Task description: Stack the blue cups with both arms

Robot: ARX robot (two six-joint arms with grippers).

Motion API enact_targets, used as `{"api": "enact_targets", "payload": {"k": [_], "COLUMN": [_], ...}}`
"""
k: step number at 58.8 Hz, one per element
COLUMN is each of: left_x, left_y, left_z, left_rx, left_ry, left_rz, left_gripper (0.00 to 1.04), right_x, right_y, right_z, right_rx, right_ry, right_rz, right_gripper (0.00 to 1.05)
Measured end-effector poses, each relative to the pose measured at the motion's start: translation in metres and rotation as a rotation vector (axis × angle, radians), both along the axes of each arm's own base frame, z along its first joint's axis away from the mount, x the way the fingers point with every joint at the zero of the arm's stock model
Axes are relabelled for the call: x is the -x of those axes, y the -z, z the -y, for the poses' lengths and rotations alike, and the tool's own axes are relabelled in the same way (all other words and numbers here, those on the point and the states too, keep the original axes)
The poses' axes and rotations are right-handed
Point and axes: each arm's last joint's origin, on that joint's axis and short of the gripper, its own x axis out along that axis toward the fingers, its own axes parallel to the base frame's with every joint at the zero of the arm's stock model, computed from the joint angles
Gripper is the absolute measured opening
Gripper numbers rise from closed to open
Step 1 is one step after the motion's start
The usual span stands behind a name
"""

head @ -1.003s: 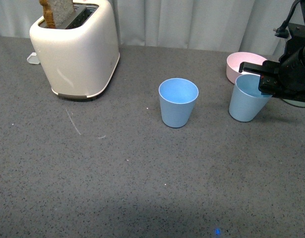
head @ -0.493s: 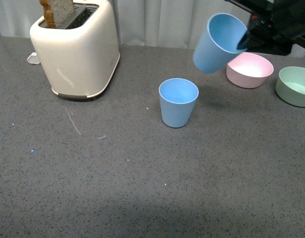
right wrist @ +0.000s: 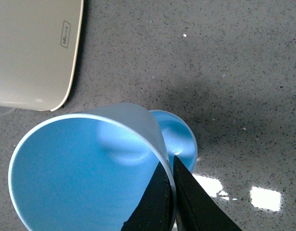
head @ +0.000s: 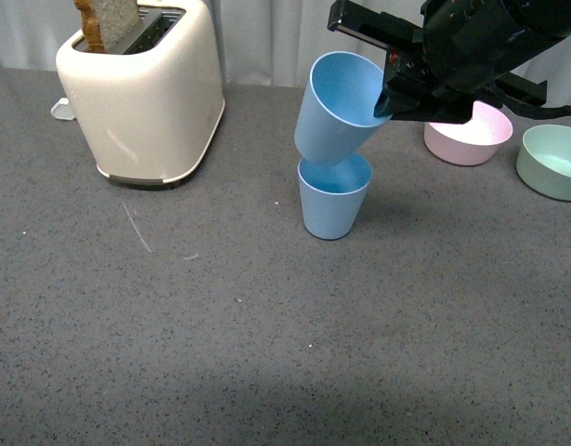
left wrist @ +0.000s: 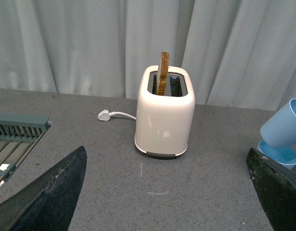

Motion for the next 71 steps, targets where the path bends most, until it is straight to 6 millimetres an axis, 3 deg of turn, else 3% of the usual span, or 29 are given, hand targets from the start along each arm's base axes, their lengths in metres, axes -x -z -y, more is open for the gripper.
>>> {"api": "enact_targets", "payload": {"k": [7, 19, 30, 35, 40, 49, 55, 61, 62, 71], "left_x": [0.000, 0.000, 0.000, 0.000, 0.000, 0.000, 0.000, 0.000, 0.000, 0.000], "left_y": [0.000, 0.000, 0.000, 0.000, 0.000, 0.000, 0.000, 0.000, 0.000, 0.000], "left_z": [0.000, 0.000, 0.000, 0.000, 0.000, 0.000, 0.000, 0.000, 0.000, 0.000], "left_rx": [0.000, 0.000, 0.000, 0.000, 0.000, 0.000, 0.000, 0.000, 0.000, 0.000], "left_ry": [0.000, 0.000, 0.000, 0.000, 0.000, 0.000, 0.000, 0.000, 0.000, 0.000], "left_rz": [0.000, 0.000, 0.000, 0.000, 0.000, -0.001, 0.000, 0.000, 0.000, 0.000], "left_gripper": [0.98, 0.98, 0.98, 0.98, 0.98, 0.98, 0.98, 0.98, 0.98, 0.98], "right_x": [0.000, -0.003, -0.003, 0.001, 0.025, 0.070, 0.096, 0.119, 0.131, 0.158], "right_y": [0.002, 0.000, -0.002, 0.010, 0.023, -0.002, 0.001, 0.011, 0.011, 0.007], "right_z": [0.000, 0.001, 0.003, 0.009, 0.029, 0.064, 0.081, 0.092, 0.097, 0.109], "right_rx": [0.011, 0.065, 0.142, 0.279, 0.330, 0.287, 0.306, 0.317, 0.316, 0.313], "right_ry": [-0.001, 0.004, 0.013, 0.099, 0.167, 0.248, 0.249, 0.229, 0.225, 0.232], "right_rz": [-0.006, 0.049, 0.101, 0.374, 0.650, 0.949, 0.954, 0.913, 0.913, 0.928], "right_gripper": [0.04, 0.43, 0.70, 0.59, 0.43, 0.17, 0.01, 0.01, 0.01, 0.01]}}
